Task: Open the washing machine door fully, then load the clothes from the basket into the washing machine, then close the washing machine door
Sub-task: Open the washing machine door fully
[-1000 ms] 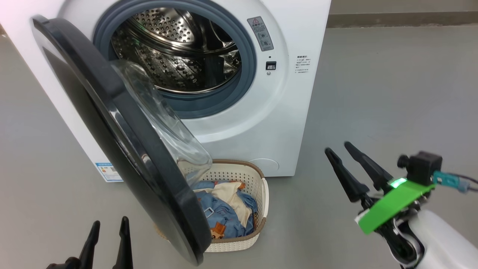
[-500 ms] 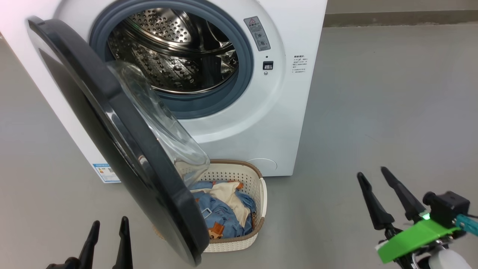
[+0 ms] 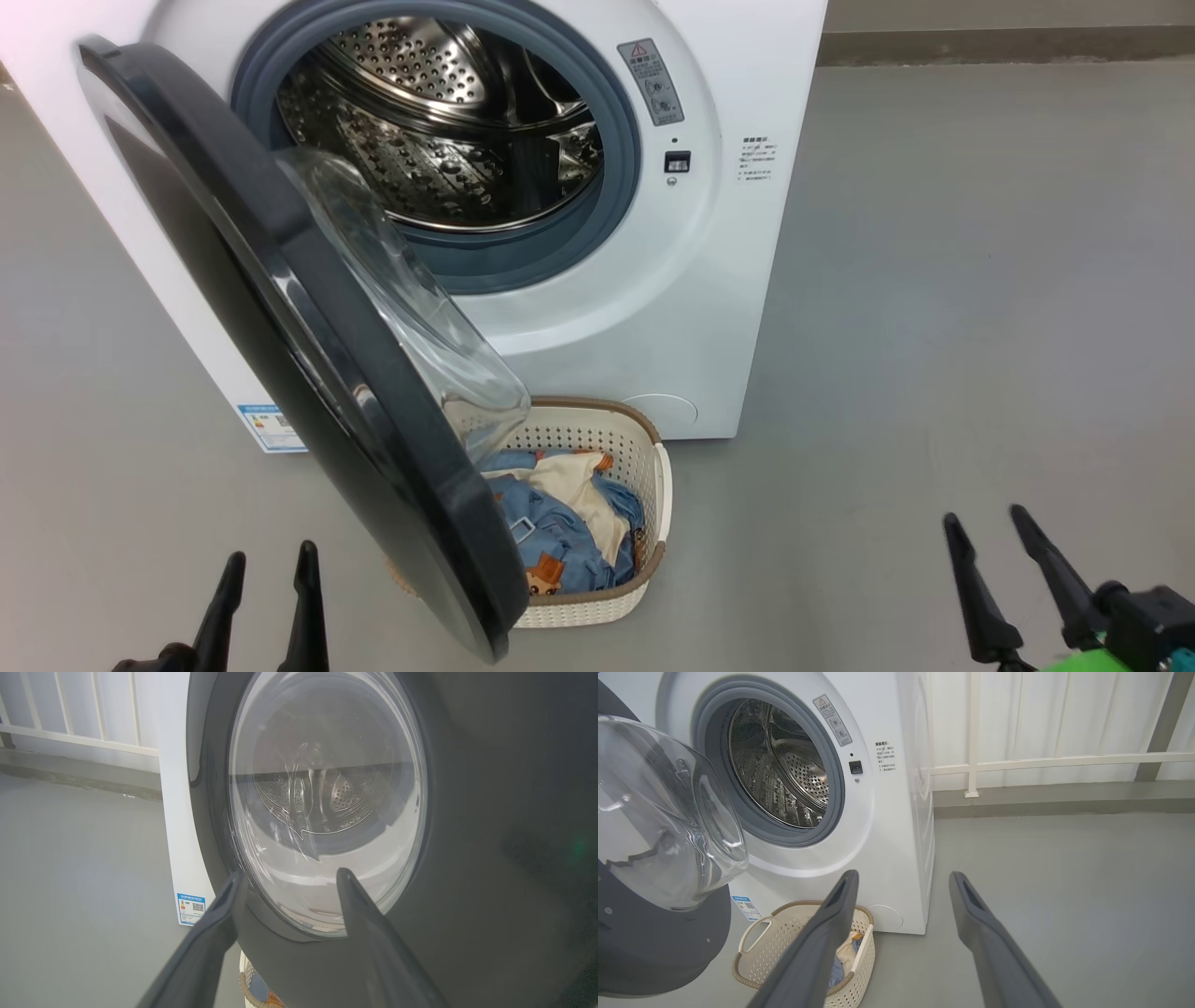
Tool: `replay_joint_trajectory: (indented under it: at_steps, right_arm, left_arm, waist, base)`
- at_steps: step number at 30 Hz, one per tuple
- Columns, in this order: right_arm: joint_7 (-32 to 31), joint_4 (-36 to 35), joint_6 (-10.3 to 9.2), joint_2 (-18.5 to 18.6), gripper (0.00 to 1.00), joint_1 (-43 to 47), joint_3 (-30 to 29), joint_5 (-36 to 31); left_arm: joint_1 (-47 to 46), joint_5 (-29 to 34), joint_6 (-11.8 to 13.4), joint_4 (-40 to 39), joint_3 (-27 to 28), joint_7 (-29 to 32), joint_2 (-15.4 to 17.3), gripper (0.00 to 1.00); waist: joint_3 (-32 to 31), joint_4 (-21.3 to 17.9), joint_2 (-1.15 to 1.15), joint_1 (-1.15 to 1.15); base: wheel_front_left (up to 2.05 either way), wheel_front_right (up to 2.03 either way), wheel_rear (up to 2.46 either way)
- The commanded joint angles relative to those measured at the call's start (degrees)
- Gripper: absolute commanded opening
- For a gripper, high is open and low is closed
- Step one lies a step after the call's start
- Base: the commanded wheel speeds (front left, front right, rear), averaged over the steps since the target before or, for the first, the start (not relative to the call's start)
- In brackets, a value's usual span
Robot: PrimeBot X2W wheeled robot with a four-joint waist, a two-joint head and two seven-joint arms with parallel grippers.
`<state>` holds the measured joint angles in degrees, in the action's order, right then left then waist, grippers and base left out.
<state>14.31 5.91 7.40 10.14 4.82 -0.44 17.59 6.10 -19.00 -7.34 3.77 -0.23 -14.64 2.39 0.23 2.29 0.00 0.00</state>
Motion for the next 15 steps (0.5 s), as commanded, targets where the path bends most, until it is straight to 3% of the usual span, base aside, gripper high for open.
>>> replay_joint_trajectory:
  at_steps: [1, 15]
  right_arm:
    - [0.7, -2.0, 0.09, 0.2, 1.0, 0.2, 0.1, -1.0]
    - [0.7, -4.2, 0.09, -3.1, 1.0, 3.4, -3.4, -3.7]
  left_arm:
    - [-0.7, -0.3, -0.1, -1.6, 1.9, -0.4, 0.5, 1.0]
    - [0.0, 0.1, -0.1, -1.9, 2.7, -0.4, 0.5, 1.0]
  waist:
    - [0.0, 0.0, 0.0, 0.0]
    - [0.0, -0.9, 0.0, 0.0]
  base:
    - [0.0, 0.0, 0.0]
    - [0.0, 0.0, 0.0]
